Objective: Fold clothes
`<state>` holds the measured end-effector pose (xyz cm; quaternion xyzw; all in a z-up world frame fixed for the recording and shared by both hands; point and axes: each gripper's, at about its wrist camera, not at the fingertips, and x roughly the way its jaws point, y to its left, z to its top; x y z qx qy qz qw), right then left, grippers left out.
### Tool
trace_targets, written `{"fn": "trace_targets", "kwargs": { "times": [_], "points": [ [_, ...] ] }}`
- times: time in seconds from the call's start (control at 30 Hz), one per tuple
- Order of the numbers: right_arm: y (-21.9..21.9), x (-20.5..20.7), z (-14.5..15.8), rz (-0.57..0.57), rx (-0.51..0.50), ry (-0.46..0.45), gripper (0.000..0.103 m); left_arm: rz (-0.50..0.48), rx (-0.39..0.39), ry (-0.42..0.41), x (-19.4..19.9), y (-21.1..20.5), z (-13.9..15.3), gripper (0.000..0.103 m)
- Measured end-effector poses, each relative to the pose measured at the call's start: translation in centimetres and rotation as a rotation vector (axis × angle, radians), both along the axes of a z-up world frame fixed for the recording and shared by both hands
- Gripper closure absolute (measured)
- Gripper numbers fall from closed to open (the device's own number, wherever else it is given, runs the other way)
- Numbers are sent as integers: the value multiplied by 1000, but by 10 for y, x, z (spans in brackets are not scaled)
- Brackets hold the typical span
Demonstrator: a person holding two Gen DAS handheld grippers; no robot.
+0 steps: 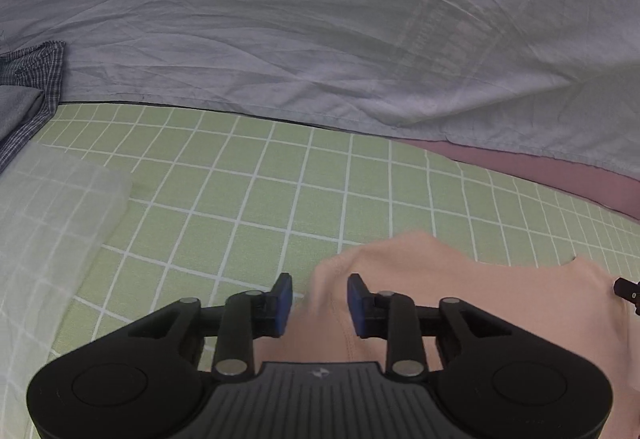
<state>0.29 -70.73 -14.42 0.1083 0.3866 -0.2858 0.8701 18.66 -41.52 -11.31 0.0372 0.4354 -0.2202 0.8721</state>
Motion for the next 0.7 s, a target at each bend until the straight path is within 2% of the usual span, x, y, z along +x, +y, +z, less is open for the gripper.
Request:
{"fn": "trace_targets", "kwargs": {
  "times": [0.03,0.07,0.13,0.3,0.37,0.47,0.7],
  "points": [
    [8,-11,3,-9,-3,0,40,16,-18,-8,-6,10,7,45],
    [16,-23,5,-19,-7,0,28,38,-33,-12,-13,22,13,43],
    [33,-46,10,-38,-14,0,21,98,-46,-10,-31,51,23,40],
    [76,-105,18,-75,-20,9,22,238,25,7,-89,142,31,38],
    [97,-132,12,-69,2,31,30,292,49,36,-113,180,29,38],
    [129,-174,3,-61,34,65,36,368,76,79,-144,230,24,38],
    [174,-237,1,-77,70,80,37,484,77,169,-184,307,5,37]
  ]
}}
